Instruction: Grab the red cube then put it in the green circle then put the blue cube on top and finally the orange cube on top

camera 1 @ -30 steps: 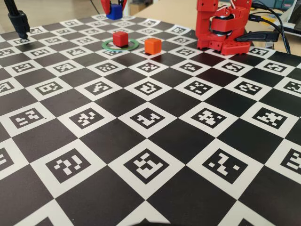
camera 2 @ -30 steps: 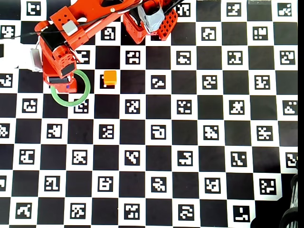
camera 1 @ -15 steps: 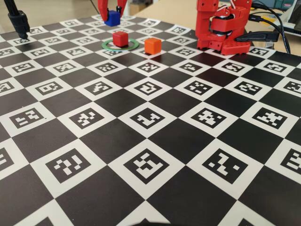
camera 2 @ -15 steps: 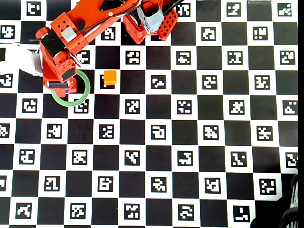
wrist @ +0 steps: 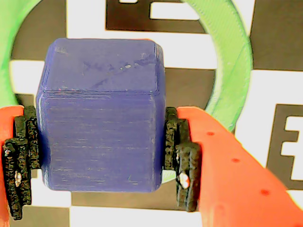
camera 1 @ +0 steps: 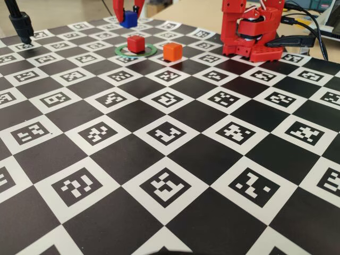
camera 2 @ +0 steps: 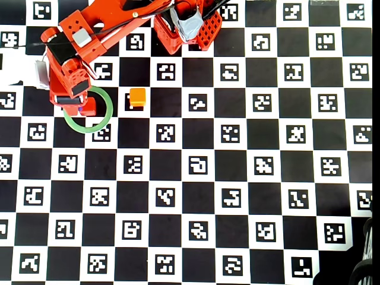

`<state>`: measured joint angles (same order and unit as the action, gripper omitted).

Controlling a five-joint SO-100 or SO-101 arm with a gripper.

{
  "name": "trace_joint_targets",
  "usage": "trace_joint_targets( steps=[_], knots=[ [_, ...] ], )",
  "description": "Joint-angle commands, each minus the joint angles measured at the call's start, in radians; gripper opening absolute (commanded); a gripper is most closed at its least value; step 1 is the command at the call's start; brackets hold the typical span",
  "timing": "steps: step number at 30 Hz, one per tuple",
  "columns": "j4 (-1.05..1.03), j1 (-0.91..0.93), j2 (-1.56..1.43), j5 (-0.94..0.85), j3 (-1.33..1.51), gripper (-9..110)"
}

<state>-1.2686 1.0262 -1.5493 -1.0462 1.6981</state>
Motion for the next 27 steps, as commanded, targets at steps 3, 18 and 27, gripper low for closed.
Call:
trace_joint_targets(
  steps=[3,18,27],
  knots=[
    [-0.005,0.02,-0.084,-0.014,0.031,3],
    [-0.026,-0.025,-0.17,0.015,0.087,3],
    [-0.038,-0.069,-0.183,0.054,0.094,3]
  ],
)
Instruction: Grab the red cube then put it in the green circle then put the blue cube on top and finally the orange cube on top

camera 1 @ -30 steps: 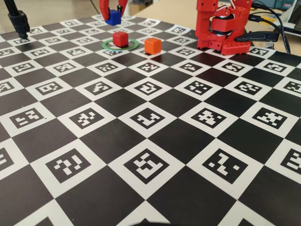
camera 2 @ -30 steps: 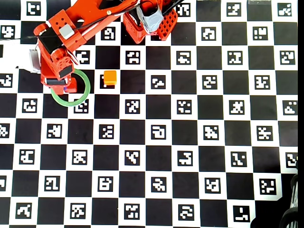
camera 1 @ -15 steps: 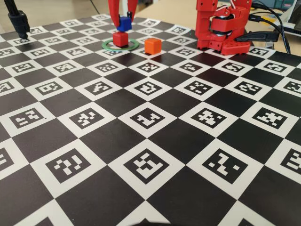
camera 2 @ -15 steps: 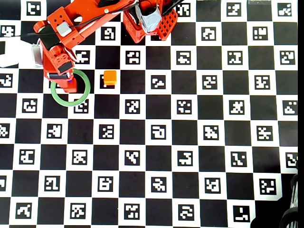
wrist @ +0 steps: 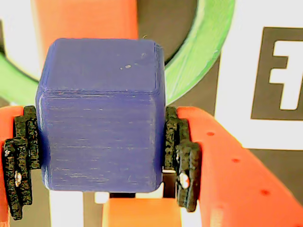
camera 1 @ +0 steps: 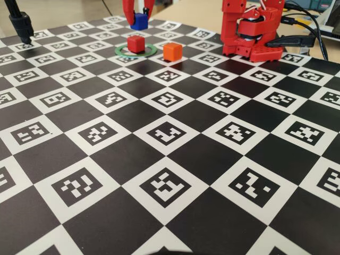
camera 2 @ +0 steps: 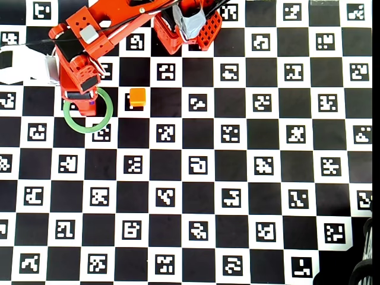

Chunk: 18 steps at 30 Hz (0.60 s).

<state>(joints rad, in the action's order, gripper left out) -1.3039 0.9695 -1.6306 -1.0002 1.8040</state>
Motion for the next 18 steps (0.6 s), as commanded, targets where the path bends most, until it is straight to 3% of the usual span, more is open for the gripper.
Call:
trace_joint_targets(
  steps=[1,18],
  knots=[
    [-0.003,-0.015,-0.103,0.009,-0.012,3],
    [0.011,-0.048,-0.095,0.029,-0.021,3]
  ],
)
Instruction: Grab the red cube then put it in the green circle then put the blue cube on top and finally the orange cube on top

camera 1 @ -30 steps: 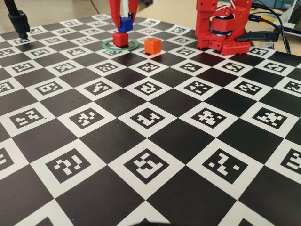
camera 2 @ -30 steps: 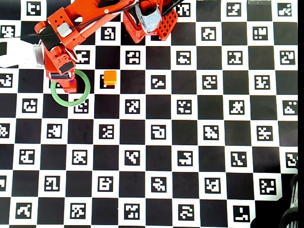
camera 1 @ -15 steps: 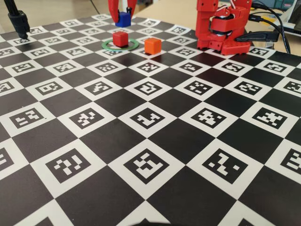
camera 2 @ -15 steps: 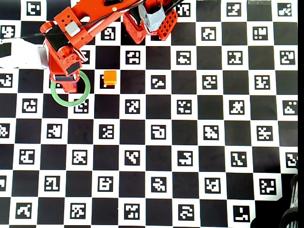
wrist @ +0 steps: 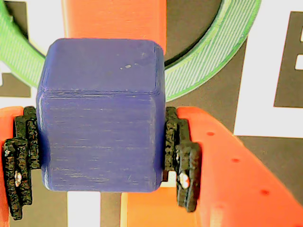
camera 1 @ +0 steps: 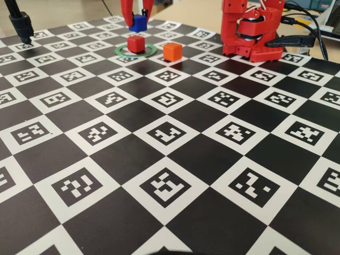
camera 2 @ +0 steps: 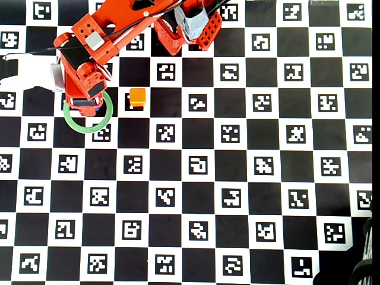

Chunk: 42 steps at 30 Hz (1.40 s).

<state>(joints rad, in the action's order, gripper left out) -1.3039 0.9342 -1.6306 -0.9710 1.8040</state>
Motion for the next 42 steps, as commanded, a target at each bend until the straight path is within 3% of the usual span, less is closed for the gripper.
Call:
trace_joint_targets(
  steps=[1,42],
  knots=[
    [0.011,-0.011,-0.094,-0.002,-0.021,3],
    [0.117,0.044,-0.025,-0.077,0.034,3]
  ],
)
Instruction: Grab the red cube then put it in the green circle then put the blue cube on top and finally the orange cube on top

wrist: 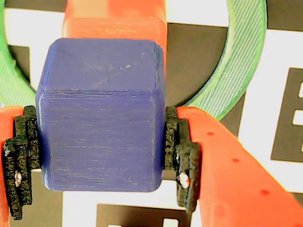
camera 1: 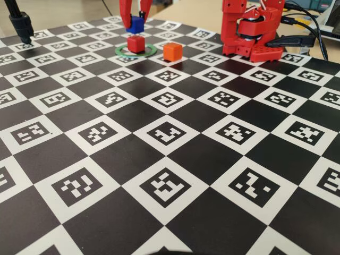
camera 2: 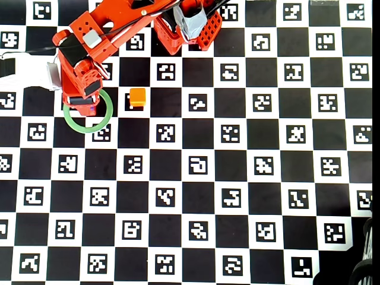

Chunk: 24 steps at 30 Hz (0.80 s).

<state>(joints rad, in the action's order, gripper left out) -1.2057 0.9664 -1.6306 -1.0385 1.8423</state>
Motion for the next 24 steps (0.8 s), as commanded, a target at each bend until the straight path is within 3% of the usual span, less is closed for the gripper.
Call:
trace_joint_targets(
  steps=[1,24],
  knots=[
    [0.025,0.014,-0.023,-0.009,-0.002,3],
    [0.06,0.017,-0.012,-0.011,0.029,3]
  ],
)
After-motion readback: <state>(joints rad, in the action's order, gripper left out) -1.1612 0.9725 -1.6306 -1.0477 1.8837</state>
